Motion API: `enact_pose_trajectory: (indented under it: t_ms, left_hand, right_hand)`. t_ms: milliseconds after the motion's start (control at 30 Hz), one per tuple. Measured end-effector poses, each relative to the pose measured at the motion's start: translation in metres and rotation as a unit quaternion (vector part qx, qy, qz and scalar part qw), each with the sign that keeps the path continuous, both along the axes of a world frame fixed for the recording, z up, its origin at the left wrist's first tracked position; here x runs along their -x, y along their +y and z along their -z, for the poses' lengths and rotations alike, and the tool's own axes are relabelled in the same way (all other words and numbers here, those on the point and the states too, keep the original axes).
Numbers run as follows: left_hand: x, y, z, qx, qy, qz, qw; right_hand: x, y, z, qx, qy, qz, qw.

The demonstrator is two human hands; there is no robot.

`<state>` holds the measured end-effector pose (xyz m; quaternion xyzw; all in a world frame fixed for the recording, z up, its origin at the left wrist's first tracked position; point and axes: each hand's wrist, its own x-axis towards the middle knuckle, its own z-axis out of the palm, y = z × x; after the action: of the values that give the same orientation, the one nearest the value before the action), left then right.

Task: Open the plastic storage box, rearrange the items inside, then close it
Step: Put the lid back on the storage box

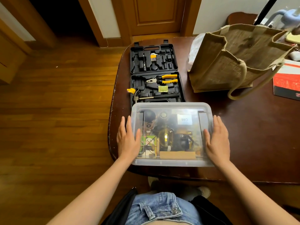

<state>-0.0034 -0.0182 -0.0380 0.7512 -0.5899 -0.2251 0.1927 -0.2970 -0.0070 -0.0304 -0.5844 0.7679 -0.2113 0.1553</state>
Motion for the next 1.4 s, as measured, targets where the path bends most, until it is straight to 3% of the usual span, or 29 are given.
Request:
enact_pose_trajectory:
  t_ms: [133,233,333,400,667,767,900,1100,1333,1400]
  left_hand:
    - [0.001,0.0,-0.003,0.004,0.05,-0.069,0.996]
    - [0.0,-0.002,-0.002,-0.061,0.109,-0.118,0.985]
    - [-0.008,-0.004,-0.001,-0.121,0.201,-0.175,0.956]
    - [-0.015,-0.006,-0.003,-0.124,0.219,-0.185,0.95]
    - [-0.03,-0.02,-0.011,-0.156,0.195,-0.115,0.962]
    - [-0.026,-0.031,-0.012,-0.167,0.241,-0.11,0.95]
    - [-0.02,-0.044,-0.015,-0.184,0.376,-0.124,0.899]
    - [-0.017,-0.044,-0.013,-0.156,0.312,-0.09,0.933]
    - [0.001,-0.039,-0.014,-0.114,0.159,-0.084,0.977]
    - [0.001,-0.039,-0.014,-0.104,0.2,-0.074,0.971]
  right_hand:
    - [-0.003,0.0,-0.003,-0.016,-0.02,0.007,1.0]
    - [0.003,-0.003,-0.003,-0.037,-0.154,0.061,0.985]
    - [0.014,-0.001,-0.003,-0.127,-0.326,0.197,0.916]
    - [0.02,0.003,-0.002,-0.158,-0.385,0.234,0.879]
    - [0.027,0.012,0.006,-0.101,-0.301,0.167,0.934]
    - [0.028,0.012,0.005,-0.059,-0.343,0.178,0.92]
    - [0.03,0.003,-0.003,-0.052,-0.432,0.233,0.87]
    - [0.025,-0.004,-0.002,-0.118,-0.528,0.231,0.809]
    - [0.028,-0.003,0.003,-0.126,-0.541,0.217,0.803]
    - [0.028,-0.003,0.003,-0.132,-0.54,0.208,0.805]
